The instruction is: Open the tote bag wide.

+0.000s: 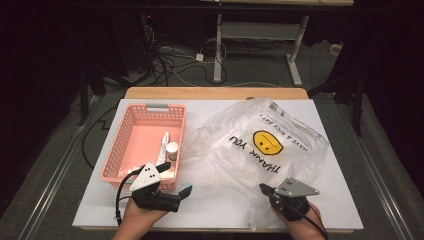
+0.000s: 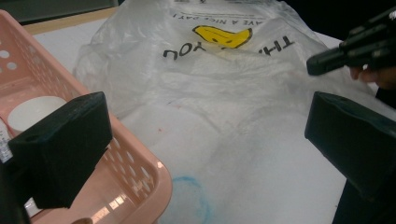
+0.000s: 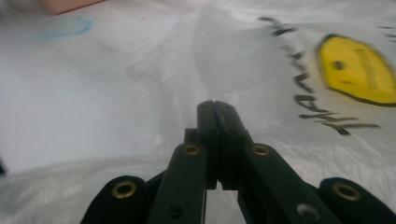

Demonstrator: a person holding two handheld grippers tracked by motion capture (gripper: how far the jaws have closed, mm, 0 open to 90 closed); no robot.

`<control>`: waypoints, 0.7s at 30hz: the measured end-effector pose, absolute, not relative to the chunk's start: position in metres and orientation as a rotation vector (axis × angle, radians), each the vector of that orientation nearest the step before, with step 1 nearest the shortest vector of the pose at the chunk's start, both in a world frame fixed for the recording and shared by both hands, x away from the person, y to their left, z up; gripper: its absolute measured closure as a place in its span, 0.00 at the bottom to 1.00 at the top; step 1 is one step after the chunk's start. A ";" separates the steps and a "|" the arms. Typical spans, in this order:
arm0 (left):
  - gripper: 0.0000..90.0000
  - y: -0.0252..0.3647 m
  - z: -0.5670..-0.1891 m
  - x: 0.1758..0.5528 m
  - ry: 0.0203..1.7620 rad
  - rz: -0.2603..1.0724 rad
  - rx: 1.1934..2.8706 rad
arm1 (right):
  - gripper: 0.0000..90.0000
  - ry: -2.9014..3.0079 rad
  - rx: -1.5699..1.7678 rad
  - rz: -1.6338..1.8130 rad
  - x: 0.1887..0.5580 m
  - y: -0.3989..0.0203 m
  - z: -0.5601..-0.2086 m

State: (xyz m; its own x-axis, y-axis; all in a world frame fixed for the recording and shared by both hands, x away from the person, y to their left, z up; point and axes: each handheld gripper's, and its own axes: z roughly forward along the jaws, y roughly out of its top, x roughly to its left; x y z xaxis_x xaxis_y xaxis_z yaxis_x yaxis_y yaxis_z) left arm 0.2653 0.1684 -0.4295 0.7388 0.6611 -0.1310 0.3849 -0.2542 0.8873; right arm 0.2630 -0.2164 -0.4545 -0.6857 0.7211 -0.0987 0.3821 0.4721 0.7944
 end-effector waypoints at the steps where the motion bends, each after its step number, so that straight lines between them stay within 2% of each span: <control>1: 0.00 0.168 -0.429 0.265 0.807 0.326 1.878 | 1.00 2.301 0.921 1.086 0.263 -0.216 -0.455; 7: 0.00 0.168 -0.429 0.265 0.802 0.325 1.882 | 0.98 2.468 0.814 1.037 0.253 -0.179 -0.474; 14: 0.00 0.167 -0.431 0.265 0.796 0.319 1.882 | 1.00 2.406 0.926 1.024 0.269 -0.196 -0.476; 21: 0.00 0.164 -0.432 0.266 0.799 0.313 1.874 | 1.00 2.353 0.997 1.014 0.290 -0.196 -0.481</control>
